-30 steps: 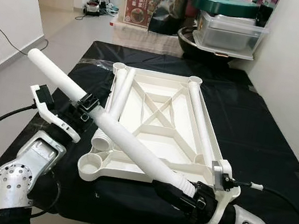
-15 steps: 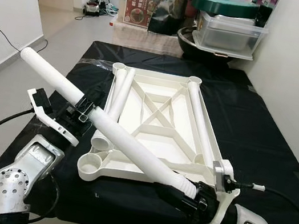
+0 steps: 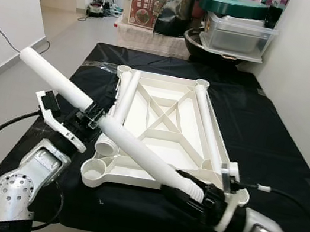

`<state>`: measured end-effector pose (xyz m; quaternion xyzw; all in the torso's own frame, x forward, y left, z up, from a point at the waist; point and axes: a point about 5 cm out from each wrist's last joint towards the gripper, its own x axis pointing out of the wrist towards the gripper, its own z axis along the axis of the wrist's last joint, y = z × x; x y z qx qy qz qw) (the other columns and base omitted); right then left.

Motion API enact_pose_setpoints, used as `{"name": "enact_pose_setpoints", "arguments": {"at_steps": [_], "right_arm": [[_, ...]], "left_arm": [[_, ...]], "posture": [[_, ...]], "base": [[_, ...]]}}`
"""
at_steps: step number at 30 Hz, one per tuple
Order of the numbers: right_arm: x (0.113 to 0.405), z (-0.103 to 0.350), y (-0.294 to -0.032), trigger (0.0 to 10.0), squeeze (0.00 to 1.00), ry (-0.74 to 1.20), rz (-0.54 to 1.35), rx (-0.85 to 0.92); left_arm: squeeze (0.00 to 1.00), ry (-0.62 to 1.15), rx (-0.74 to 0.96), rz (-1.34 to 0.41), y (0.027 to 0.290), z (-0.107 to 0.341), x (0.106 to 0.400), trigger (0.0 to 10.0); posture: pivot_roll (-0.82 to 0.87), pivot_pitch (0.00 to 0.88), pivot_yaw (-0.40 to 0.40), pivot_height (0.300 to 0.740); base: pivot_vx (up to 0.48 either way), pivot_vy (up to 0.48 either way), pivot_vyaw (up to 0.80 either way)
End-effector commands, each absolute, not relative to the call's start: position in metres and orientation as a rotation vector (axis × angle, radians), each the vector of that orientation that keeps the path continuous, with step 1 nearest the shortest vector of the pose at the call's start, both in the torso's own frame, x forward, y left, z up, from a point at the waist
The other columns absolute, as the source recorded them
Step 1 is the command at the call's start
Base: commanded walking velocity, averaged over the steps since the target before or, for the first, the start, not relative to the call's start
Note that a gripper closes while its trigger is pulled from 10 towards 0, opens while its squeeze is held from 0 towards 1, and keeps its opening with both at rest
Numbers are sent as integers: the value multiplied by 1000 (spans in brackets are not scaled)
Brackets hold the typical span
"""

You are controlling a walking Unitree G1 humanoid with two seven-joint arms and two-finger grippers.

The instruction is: Building children table

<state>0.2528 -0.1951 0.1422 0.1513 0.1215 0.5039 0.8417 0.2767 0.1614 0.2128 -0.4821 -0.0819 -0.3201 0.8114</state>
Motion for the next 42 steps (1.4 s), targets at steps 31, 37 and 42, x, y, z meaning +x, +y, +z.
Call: {"name": "enact_pose_setpoints", "arguments": {"at_steps": [31,37,42], "right_arm": [[277,242,-164,10000,0,270,1348,-229],[275,227,-148,10000,0,321,1371,-248],[276,207,-126,10000,0,395,1352,-238]], "left_arm": [[0,-60,-880,-880,126,207,266,0],[0,-56,-873,-903,120,209,267,0],[0,-57,-851,-937,113,213,269,0]], "posture": [[-20,0,-37,740],[-18,0,-38,740],[-8,0,-35,740]], "base": [[0,0,0],[0,0,0],[0,0,0]]}}
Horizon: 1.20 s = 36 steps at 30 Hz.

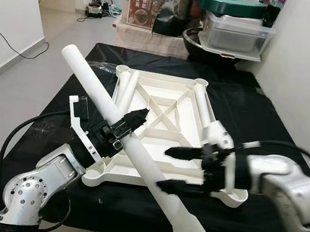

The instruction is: Building children table

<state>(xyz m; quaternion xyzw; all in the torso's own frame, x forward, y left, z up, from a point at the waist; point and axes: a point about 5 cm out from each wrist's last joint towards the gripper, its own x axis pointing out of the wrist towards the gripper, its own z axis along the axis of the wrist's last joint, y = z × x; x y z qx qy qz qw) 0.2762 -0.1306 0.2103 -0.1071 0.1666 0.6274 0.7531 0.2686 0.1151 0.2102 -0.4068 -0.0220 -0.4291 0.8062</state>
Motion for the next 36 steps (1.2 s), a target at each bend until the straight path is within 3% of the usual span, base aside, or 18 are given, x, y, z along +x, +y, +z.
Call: {"name": "enact_pose_setpoints", "arguments": {"at_steps": [1,11,22,23,24,25,26,27,36], "right_arm": [[276,207,-126,10000,0,395,1352,-238],[282,207,-102,10000,0,458,1311,-182],[275,201,-81,10000,0,505,1336,-246],[274,200,-81,4902,0,514,1331,-241],[274,200,-81,4902,0,514,1331,-241],[274,199,-80,2824,0,520,1326,-235],[274,199,-80,2824,0,520,1326,-235],[274,200,-79,0,0,529,1317,-215],[277,200,-74,0,0,519,1258,-124]], "left_arm": [[0,-57,-851,-937,113,213,269,0],[0,-35,-836,-963,105,209,269,0],[0,-22,-831,-975,99,206,269,0],[0,-19,-830,-973,99,205,269,0],[0,-19,-830,-973,99,205,269,0],[0,-17,-829,-971,99,204,269,0],[0,-17,-829,-971,99,204,269,0],[0,-16,-828,-969,100,203,269,0],[0,-20,-835,-958,97,201,271,0]], "posture": [[-8,0,-35,740],[-16,0,-27,740],[-16,0,-30,740],[-16,0,-32,740],[-16,0,-32,740],[-16,0,-32,740],[-16,0,-32,740],[-18,0,-32,740],[-18,0,-34,740]], "base": [[0,0,0],[0,0,0],[0,0,0],[0,0,0],[0,0,0],[0,0,0],[0,0,0],[0,0,0],[0,0,0]]}}
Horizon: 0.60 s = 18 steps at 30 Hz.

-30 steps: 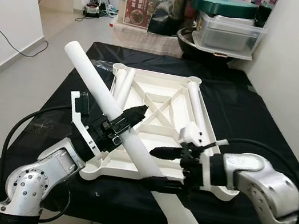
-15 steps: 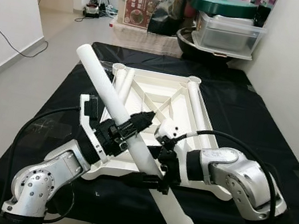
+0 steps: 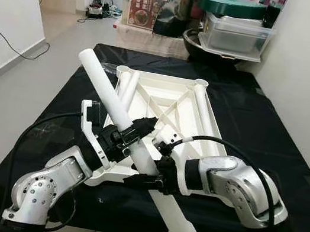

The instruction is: Building children table

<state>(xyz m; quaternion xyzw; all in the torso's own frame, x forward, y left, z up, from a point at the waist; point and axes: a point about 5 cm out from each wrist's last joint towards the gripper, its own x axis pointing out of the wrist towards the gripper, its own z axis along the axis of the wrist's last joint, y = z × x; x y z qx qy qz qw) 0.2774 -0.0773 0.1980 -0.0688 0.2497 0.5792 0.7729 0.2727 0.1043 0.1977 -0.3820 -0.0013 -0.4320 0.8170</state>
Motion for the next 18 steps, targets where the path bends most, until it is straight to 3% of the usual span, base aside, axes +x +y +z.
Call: {"name": "enact_pose_setpoints", "arguments": {"at_steps": [1,4,5,7,8,9,10,18], "right_arm": [[276,200,-74,0,0,520,1260,-115],[273,200,-74,0,0,518,1267,-101],[273,200,-75,0,0,514,1265,-94],[273,200,-75,0,0,512,1263,-91],[274,200,-77,0,0,506,1251,-79],[274,200,-77,0,0,506,1251,-79],[275,201,-79,0,0,501,1239,-69],[286,206,-102,0,0,467,1123,6]], "left_arm": [[0,-21,-834,-957,96,201,272,0],[0,-16,-822,-949,97,200,273,0],[0,2,-800,-928,97,197,275,5333],[0,15,-783,-914,97,196,277,5333],[200,7,-779,-897,98,195,279,10000],[200,7,-779,-897,98,195,279,10000],[1000,1,-786,-888,98,195,280,10000],[1000,-67,-797,-1005,107,204,262,10000]], "posture": [[-18,0,-34,740],[-18,0,-33,740],[-18,0,-34,740],[-18,0,-34,740],[-17,0,-37,740],[-17,0,-37,740],[-17,0,-37,740],[-15,0,-42,740]], "base": [[0,0,0],[0,0,0],[0,0,0],[0,0,0],[0,0,0],[0,0,0],[0,0,0],[0,0,0]]}}
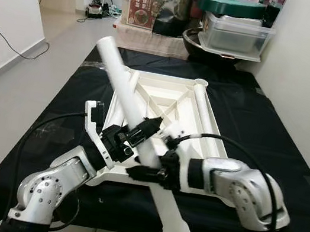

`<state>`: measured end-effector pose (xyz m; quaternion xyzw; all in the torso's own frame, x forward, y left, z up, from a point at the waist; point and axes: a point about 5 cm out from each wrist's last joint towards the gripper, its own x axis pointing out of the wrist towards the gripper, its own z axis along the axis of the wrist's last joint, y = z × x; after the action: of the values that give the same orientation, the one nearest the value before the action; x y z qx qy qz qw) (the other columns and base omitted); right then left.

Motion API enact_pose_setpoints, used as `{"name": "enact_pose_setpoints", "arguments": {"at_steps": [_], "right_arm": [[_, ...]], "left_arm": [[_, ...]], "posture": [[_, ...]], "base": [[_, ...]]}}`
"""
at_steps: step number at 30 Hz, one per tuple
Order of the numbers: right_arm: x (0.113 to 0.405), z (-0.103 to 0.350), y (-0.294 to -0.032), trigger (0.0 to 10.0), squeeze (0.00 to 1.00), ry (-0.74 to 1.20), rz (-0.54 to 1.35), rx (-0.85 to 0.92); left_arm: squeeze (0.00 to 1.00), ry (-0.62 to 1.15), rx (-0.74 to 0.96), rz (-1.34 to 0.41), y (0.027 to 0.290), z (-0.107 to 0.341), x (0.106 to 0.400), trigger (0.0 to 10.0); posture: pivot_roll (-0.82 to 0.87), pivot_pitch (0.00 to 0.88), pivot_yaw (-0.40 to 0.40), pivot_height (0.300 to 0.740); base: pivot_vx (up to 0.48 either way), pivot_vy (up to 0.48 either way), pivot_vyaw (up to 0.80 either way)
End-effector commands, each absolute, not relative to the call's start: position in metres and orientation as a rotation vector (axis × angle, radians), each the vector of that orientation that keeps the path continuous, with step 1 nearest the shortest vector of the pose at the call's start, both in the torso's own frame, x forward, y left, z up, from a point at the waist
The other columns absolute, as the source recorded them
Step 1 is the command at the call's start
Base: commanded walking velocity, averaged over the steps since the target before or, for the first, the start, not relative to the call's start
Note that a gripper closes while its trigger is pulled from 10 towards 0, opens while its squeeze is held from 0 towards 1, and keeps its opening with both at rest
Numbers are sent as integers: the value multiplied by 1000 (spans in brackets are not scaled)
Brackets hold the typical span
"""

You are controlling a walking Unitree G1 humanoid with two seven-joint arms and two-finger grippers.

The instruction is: Building children table

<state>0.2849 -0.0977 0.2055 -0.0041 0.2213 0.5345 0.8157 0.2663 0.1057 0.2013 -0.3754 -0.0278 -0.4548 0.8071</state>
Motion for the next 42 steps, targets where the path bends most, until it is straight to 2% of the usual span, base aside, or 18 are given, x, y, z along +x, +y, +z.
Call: {"name": "enact_pose_setpoints", "arguments": {"at_steps": [1,4,6,9,11,13,14,15,19,24,28,29,33,35,39,42], "right_arm": [[286,206,-102,0,0,467,1123,6],[286,205,-115,0,0,462,1081,23],[287,204,-129,0,0,455,1035,22],[288,204,-135,0,0,452,1012,22],[293,207,-147,0,0,429,952,28],[303,217,-161,0,0,377,863,50],[303,217,-161,0,0,377,863,50],[309,223,-168,0,0,336,809,57],[314,233,-173,0,0,293,765,79],[323,265,-185,0,0,99,639,170],[325,266,-187,0,0,74,605,187],[329,266,-190,0,0,44,544,210],[335,266,-193,0,0,18,476,233],[342,265,-189,0,0,-14,404,264],[343,264,-186,0,0,-22,395,267],[348,265,-165,0,0,-40,397,290]], "left_arm": [[1000,-67,-797,-1005,107,204,262,10000],[1000,-90,-809,-1067,114,211,253,10000],[1000,-117,-849,-1066,126,216,251,10000],[1000,-123,-843,-1061,130,216,251,10000],[1000,-134,-818,-1036,135,217,252,10000],[510,-133,-796,-998,140,216,254,10000],[510,-133,-796,-998,140,216,254,10000],[0,-130,-784,-956,142,213,257,10000],[0,-115,-770,-907,146,209,260,10000],[0,-16,-648,-745,160,187,260,10000],[0,-2,-626,-738,160,185,257,10000],[0,18,-595,-729,160,182,256,10000],[0,41,-550,-730,158,178,255,10000],[0,77,-459,-756,152,174,255,10000],[0,86,-431,-769,150,173,256,10000],[0,116,-296,-877,144,172,254,10000]], "posture": [[-15,0,-42,740],[-15,0,-44,740],[-17,0,-42,740],[-18,0,-43,740],[-19,0,-42,740],[-20,0,-41,740],[-20,0,-41,740],[-20,0,-41,740],[-17,0,-43,740],[-1,0,-48,740],[-1,0,-48,740],[7,0,-49,740],[11,0,-55,740],[7,0,-52,740],[7,0,-52,740],[-10,0,-36,740]], "base": [[0,0,0],[0,0,0],[0,0,0],[0,0,0],[0,0,0],[0,0,0],[0,0,0],[0,0,0],[0,0,0],[0,0,0],[0,0,0],[0,0,0],[0,0,0],[0,0,0],[0,0,0],[0,0,0]]}}
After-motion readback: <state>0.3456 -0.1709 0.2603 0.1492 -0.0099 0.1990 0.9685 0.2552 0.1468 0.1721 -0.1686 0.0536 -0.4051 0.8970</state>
